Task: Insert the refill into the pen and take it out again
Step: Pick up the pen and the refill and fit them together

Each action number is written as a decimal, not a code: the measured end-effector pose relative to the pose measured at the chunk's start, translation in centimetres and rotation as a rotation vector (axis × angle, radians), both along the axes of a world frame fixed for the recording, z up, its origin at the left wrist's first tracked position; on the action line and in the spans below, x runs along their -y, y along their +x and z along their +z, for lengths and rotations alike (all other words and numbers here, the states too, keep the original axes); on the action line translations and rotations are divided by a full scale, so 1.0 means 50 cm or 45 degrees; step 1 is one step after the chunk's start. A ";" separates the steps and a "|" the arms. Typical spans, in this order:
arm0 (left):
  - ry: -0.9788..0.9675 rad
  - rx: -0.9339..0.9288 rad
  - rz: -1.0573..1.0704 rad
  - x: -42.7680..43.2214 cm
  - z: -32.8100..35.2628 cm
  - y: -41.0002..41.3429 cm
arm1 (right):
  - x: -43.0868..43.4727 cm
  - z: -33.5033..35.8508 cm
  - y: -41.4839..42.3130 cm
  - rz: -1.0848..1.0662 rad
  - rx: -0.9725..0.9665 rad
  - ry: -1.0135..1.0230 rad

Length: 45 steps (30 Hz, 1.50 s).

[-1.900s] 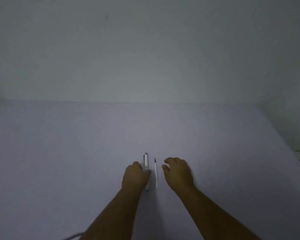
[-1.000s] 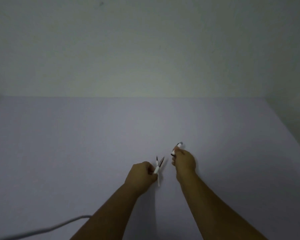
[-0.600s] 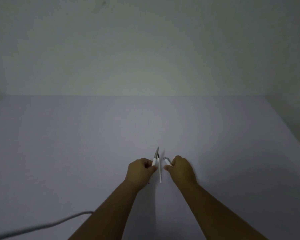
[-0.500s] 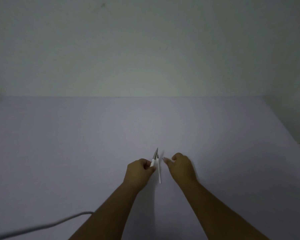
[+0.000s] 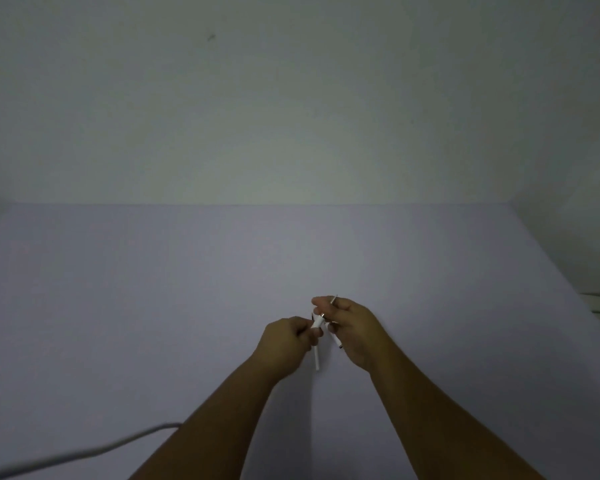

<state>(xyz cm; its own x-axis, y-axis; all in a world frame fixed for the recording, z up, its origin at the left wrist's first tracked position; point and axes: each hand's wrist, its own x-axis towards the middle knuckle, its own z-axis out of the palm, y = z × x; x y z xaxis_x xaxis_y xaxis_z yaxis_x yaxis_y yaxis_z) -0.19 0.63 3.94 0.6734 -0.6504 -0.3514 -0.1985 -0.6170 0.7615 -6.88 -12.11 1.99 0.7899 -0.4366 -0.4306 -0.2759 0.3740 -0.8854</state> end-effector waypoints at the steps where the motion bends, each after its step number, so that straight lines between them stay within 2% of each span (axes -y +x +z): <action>1: 0.003 0.021 -0.014 -0.001 0.003 -0.001 | 0.000 0.001 -0.002 0.017 -0.008 0.026; 5: 0.004 0.062 0.000 0.000 0.008 -0.005 | 0.000 0.008 0.000 -0.097 -0.121 -0.029; 9: 0.018 0.071 0.016 -0.004 0.013 -0.007 | 0.004 0.017 -0.002 -0.074 0.034 0.100; 13: 0.028 0.134 0.008 -0.009 0.016 -0.011 | -0.004 0.022 -0.002 -0.083 -0.096 -0.009; 18: 0.041 0.163 0.009 -0.011 0.018 -0.016 | -0.004 0.029 -0.005 -0.106 0.042 0.130; 22: 0.057 0.181 0.001 -0.013 0.019 -0.018 | -0.012 0.029 -0.006 -0.111 -0.125 -0.005; 26: 0.082 0.207 0.004 -0.014 0.021 -0.018 | -0.011 0.037 -0.003 -0.134 -0.015 0.124; 30: 0.071 0.194 0.008 -0.013 0.026 -0.019 | -0.014 0.037 -0.002 -0.139 -0.172 -0.012; 34: 0.074 0.203 0.017 -0.010 0.027 -0.018 | -0.011 0.045 -0.001 -0.165 -0.038 0.109; 39: 0.060 0.198 0.007 -0.006 0.031 -0.018 | -0.017 0.050 0.000 -0.169 -0.165 -0.011; 43: 0.063 0.202 0.013 -0.008 0.031 -0.015 | -0.010 0.052 0.000 -0.205 -0.040 0.123; 45: 0.063 0.198 0.013 -0.008 0.031 -0.015 | -0.011 0.053 0.002 -0.210 -0.101 0.057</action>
